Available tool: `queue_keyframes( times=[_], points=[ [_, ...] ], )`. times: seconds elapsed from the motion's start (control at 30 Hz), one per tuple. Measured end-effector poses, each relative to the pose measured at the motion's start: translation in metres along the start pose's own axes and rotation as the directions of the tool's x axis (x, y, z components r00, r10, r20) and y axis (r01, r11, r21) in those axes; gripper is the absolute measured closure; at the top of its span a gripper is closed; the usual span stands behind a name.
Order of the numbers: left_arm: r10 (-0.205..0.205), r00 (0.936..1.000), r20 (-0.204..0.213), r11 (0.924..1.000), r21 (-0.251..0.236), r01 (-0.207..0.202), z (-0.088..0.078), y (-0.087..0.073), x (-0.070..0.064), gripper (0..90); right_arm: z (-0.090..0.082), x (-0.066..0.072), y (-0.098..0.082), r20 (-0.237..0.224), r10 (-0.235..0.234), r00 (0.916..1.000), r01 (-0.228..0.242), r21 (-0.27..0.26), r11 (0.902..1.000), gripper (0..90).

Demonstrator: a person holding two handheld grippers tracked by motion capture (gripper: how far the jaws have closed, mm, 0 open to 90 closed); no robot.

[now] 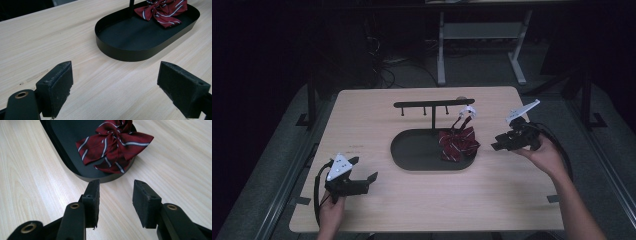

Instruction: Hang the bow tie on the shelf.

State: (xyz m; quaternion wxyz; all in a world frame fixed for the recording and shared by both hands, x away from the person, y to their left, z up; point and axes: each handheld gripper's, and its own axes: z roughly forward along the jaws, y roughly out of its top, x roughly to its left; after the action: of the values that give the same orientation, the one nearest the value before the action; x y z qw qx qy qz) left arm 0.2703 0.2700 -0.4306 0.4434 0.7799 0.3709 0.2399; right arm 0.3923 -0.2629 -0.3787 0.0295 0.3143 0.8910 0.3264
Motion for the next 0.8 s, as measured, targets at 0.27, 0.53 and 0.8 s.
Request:
queue_keyframes(
  times=[0.27, 0.53, 0.8],
  points=[
    [-0.001, 1.0, 0.001, 1.0, -0.001, 0.001, 0.0, 0.0, 0.0, 13.0, 0.001, -0.001, -0.011, -0.005, 0.018, 0.9998, -0.018, 0.001, 0.9998, 56.0],
    [0.002, 1.0, -0.003, 1.0, 0.001, -0.002, 0.0, 0.0, 0.0, 13.0, 0.003, -0.001, -0.021, -0.01, 0.038, 0.9992, -0.038, 0.007, 0.9992, 55.9],
    [0.001, 1.0, -0.003, 1.0, 0.0, -0.001, 0.0, 0.0, 0.0, 13.0, 0.005, -0.001, -0.031, -0.015, 0.047, 0.9988, -0.047, 0.007, 0.9989, 55.6]
  ],
)
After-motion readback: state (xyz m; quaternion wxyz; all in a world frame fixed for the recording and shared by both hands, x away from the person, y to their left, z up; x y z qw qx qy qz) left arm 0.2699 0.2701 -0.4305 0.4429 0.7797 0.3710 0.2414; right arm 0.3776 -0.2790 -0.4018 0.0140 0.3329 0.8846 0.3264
